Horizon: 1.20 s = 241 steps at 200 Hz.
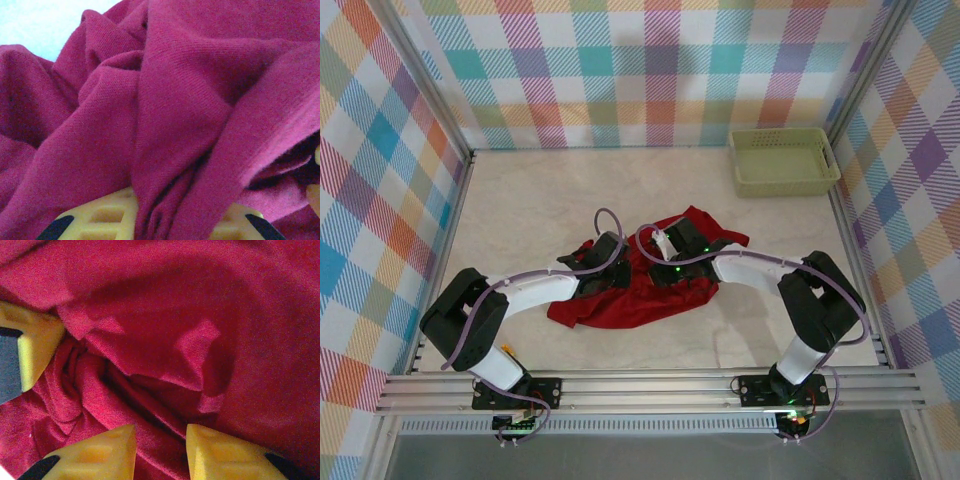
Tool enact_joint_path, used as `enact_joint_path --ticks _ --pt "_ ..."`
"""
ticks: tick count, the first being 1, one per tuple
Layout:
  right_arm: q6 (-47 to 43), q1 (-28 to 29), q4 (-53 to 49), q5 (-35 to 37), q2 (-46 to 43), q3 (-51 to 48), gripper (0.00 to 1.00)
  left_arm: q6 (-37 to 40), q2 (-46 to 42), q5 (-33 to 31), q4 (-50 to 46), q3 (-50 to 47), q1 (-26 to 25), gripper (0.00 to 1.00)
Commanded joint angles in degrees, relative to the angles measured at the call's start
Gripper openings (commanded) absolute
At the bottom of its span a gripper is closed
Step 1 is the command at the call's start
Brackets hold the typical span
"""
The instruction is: Fold the inside-out t-shirt
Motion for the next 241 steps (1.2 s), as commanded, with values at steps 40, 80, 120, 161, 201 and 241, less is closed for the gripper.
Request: enact_joint_path --ticks 40,80,120,161,201,241 --pt "-4.91 -0.23 -1.51 0.01 3.92 3.11 0.35 -0.4 -1.65 -0.3 -0.14 -1.75 0.85 0.23" --pt "-5.41 -0.17 -0.52 -1.19 3.92 2.1 0.39 -0.34 -1.46 -0.18 0.04 -1.7 0.85 0.23" --pt "-5.33 -0.17 -0.59 -0.81 6.26 3.24 0.41 -0.2 -1.36 -0.04 0.04 -1.37 0.93 0.23" --pt "-5.25 -0.15 -0.64 -1.62 6.23 3.15 0.26 -0.34 -1.73 -0.53 -0.2 -1.49 0.94 0.23" --pt "-4.47 0.01 0.64 0.2 -0.23 -0.13 0.0 -1.61 -2.42 -1.43 -0.89 -1.63 1.77 0.24" --pt "-3.36 0.26 3.8 -1.59 -14.67 -8.12 0.0 -2.85 -2.76 1.2 -1.23 -0.95 5.08 0.23"
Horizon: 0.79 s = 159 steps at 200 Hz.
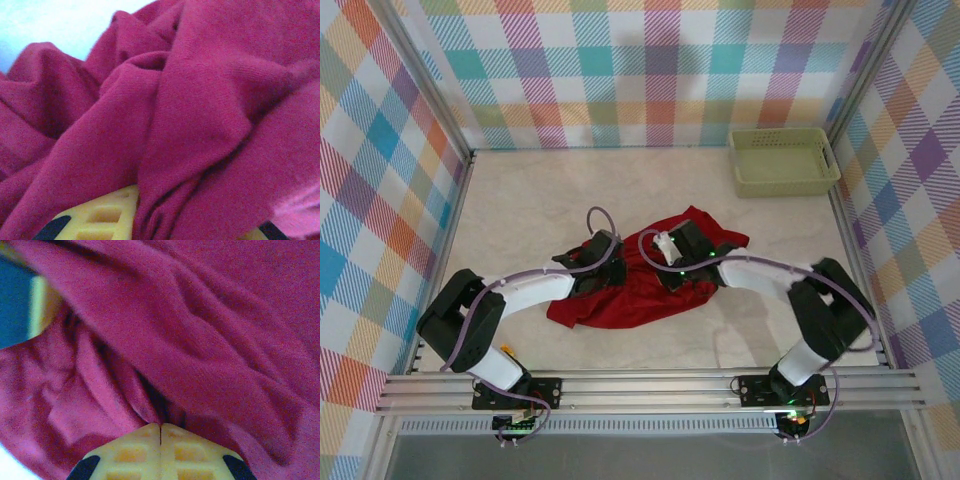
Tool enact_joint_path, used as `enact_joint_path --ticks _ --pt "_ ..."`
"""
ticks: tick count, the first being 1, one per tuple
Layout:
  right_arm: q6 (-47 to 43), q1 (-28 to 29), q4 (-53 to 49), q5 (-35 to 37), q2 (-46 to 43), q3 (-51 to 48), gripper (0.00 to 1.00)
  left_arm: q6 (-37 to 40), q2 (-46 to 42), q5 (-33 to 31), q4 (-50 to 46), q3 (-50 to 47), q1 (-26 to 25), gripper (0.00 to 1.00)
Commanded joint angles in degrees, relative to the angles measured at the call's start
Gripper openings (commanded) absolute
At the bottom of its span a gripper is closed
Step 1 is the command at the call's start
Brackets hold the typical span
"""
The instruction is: Fold the inside-out t-shirt
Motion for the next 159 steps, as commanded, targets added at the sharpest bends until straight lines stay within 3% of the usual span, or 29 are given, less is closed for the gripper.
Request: enact_joint_path --ticks 1,31,56,78,121,131,159 --pt "1.14 0.24 3.13 -1.67 -8.78 -3.99 0.0 -1.38 -1.66 0.68 -1.04 -0.15 2.3 0.23" --pt "3.64 0.25 4.42 -0.94 -17.52 -8.83 0.0 -1.29 -0.01 1.47 -3.17 1.83 3.89 0.24" --pt "7.6 0.25 5.35 2.92 -22.1 -12.6 0.0 -0.73 1.36 -0.08 -7.02 3.15 4.79 0.3" --pt "11.49 0.23 7.21 2.26 -24.7 -16.95 0.0 -0.91 1.36 -1.55 -10.87 3.17 5.15 0.35" --pt "14.67 1.82 5.23 -0.97 -19.36 -19.78 0.0 -0.66 1.43 2.13 -11.04 3.46 5.21 0.38" --pt "14.08 2.95 2.99 -0.58 -16.34 -18.01 0.05 -0.46 1.54 3.64 -10.48 3.75 4.91 0.39" --pt "11.06 4.47 -0.64 3.62 -14.96 -13.01 0.33 0.38 0.78 4.53 -9.37 4.23 3.15 0.48"
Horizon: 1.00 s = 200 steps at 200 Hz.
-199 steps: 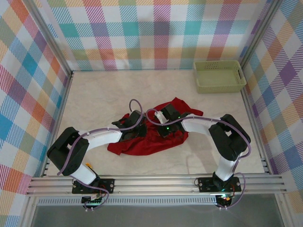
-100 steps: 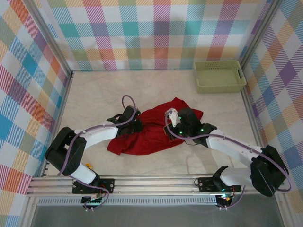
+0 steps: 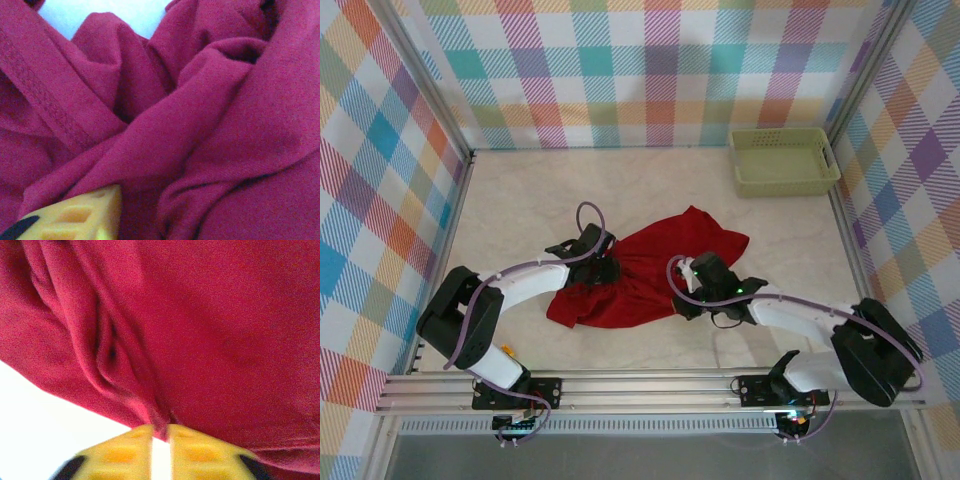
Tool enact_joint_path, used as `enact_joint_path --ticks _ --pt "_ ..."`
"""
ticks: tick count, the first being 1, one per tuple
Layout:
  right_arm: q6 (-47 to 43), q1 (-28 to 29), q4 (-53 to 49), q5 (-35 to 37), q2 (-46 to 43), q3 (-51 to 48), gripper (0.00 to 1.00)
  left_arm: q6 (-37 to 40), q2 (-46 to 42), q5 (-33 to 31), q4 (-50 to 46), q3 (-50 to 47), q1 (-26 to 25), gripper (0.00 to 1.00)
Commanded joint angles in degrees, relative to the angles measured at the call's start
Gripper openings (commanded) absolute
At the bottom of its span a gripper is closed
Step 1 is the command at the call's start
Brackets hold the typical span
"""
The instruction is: Fold the inside-out t-shirt
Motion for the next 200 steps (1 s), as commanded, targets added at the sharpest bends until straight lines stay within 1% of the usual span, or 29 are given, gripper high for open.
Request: enact_joint_path --ticks 1,10,20,38,41,67,94,121,160,191,200 --pt "-1.35 0.95 -3.46 2.37 -0.51 4.52 0.33 0.61 -0.17 1.13 -0.91 1.71 -0.94 0.49" --pt "-2.46 0.99 -3.98 2.51 -1.19 6.43 0.39 0.86 -0.74 0.86 -0.91 1.67 -1.59 0.5" --pt "-3.32 0.95 -4.87 2.23 -0.8 8.75 0.41 0.93 -1.5 0.85 -0.91 1.32 -2.05 0.51" --pt "-4.17 0.95 -6.39 1.05 2.43 13.47 0.42 0.67 -3.32 0.1 -0.84 -0.2 -2.62 0.55" --pt "-4.24 0.95 -6.54 1.02 3.01 14.1 0.42 0.55 -3.6 0.02 0.84 -0.4 -2.66 0.55" --pt "-5.47 0.95 -7.35 0.77 9.04 18.79 0.41 -0.34 -6.02 -1.24 1.39 -2.07 -3.5 0.62" --pt "-5.57 0.95 -5.92 -1.82 14.33 21.17 0.43 -1.45 -8.34 -2.2 1.96 -4.12 -3.68 0.64" --pt "-5.36 0.95 -4.76 -2.14 18.89 23.34 0.43 -1.93 -10.14 -2.49 2.87 -5.74 -3.68 0.64" --pt "-4.06 0.89 -6.25 1.22 22.99 26.01 0.43 -1.93 -11.97 -2.45 3.14 -7.07 -3.77 0.65" --pt "-4.25 1.02 -5.66 -3.82 24.1 25.67 0.44 -2.13 -12.24 -2.24 3.39 -7.57 -3.77 0.66" --pt "-4.31 1.03 -6.12 -4.12 24.34 25.59 0.41 -2.35 -12.37 -2.16 3.65 -7.76 -3.86 0.66"
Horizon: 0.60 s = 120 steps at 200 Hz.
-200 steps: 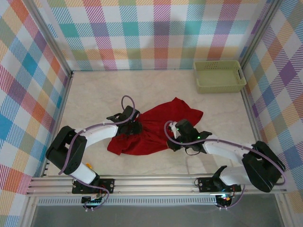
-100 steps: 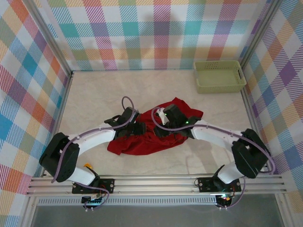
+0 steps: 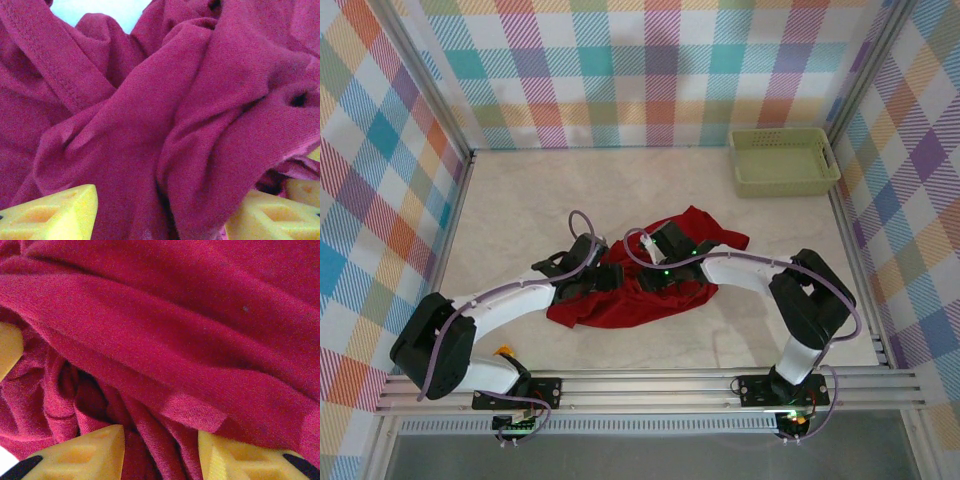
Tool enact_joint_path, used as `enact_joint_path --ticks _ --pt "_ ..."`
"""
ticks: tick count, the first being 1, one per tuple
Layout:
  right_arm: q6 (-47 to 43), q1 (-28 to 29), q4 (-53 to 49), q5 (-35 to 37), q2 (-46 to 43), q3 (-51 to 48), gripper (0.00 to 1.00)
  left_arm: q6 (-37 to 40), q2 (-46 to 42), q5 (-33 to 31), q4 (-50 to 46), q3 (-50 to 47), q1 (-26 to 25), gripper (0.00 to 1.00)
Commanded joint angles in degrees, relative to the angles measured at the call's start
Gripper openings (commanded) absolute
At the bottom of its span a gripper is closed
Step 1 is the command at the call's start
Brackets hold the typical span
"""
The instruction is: Fold the inside-out t-shirt
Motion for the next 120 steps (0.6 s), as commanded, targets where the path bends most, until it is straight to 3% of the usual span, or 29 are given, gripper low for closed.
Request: enact_joint_path --ticks 1,58,120 --pt "-0.29 0.16 -1.11 -3.07 1.06 0.71 0.4 -0.85 -1.33 -0.57 1.47 -0.94 -0.49 0.66" --pt "0.1 0.12 -1.45 -0.5 -4.97 0.05 0.0 -0.34 -1.09 1.3 1.98 0.14 -1.58 0.66" --pt "1.26 0.12 -2.17 -5.08 -15.72 -0.88 0.0 -1.23 -1.56 1.88 4.57 0.7 -3.48 0.69"
